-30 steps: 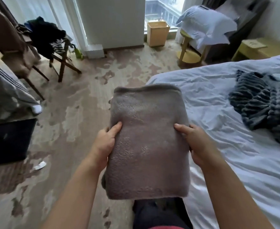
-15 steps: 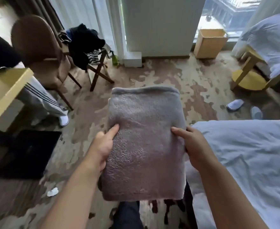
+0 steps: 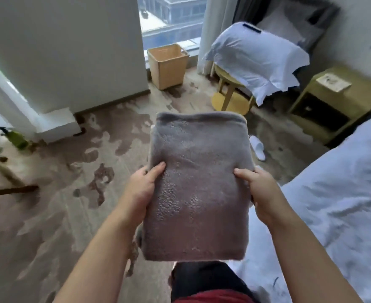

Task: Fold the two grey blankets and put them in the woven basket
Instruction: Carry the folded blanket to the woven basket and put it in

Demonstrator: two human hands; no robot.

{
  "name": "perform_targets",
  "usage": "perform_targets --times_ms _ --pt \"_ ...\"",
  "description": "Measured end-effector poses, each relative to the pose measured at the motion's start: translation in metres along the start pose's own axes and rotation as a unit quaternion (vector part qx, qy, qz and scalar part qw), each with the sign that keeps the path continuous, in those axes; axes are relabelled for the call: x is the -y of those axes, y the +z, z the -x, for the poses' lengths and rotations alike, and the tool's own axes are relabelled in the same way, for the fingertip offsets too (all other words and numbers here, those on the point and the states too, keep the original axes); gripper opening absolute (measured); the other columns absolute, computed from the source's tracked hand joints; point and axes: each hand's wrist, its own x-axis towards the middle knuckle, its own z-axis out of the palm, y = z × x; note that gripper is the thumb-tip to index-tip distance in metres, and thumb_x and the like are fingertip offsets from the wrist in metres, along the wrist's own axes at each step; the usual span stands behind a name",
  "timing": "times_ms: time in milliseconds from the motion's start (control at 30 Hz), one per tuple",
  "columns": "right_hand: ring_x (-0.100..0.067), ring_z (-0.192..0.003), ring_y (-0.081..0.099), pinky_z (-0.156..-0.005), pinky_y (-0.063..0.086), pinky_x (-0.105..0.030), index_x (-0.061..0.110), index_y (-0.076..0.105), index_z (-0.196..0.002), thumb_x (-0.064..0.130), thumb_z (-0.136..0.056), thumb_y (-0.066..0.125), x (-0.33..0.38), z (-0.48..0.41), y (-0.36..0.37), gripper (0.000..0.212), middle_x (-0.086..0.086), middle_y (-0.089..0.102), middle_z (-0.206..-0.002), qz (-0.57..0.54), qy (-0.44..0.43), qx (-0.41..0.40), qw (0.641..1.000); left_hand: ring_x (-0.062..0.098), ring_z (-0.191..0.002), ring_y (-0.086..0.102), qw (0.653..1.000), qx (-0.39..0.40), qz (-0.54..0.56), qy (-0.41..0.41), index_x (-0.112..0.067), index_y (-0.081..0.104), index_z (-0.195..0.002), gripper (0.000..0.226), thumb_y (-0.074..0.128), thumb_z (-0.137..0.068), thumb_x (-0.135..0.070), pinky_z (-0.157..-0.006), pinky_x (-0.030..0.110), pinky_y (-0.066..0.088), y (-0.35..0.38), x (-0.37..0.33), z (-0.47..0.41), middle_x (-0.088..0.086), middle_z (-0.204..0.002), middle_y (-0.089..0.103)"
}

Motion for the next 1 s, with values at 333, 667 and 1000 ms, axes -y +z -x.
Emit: perform_targets --times_ms 333,667,1000 --pt "-0.007 -0.045 0.064 -0.039 0.042 -0.013 0.013 0.063 -0.078 0.009 -0.083 0.063 0.139 -0.292 0.202 0.007 0.006 0.067 -0.052 -0.033 0.011 0.071 0.997 0.022 -0.078 0.073 0.996 -0.092 -0.008 0.016 -0.008 0.068 -0.101 0.026 0.064 -0.088 -0.029 -0.06 0.026 0.056 -0.032 -0.172 -0.287 0.01 -0.088 0.075" --pt "-0.029 -0.093 0.068 -0.083 0.052 -0.04 0.008 0.067 -0.096 0.013 -0.083 0.068 0.243 -0.519 0.358 0.014 -0.012 0.072 -0.097 0.041 0.043 0.097 0.994 0.025 -0.076 0.073 0.995 -0.099 0.02 -0.012 -0.008 0.07 -0.098 0.023 0.064 -0.088 -0.028 -0.062 0.028 0.055 -0.071 -0.305 -0.562 0.012 -0.086 0.075" --pt "-0.022 -0.088 0.07 -0.063 0.05 -0.029 0.011 0.068 -0.102 0.014 -0.083 0.067 0.352 -0.717 0.343 0.02 -0.006 0.074 -0.096 -0.081 0.082 -0.146 0.983 0.024 -0.078 0.073 0.984 0.124 -0.118 -0.054 -0.011 0.073 -0.092 0.024 0.066 -0.084 -0.032 -0.072 0.031 0.056 0.079 -0.444 -0.835 0.008 -0.084 0.076"
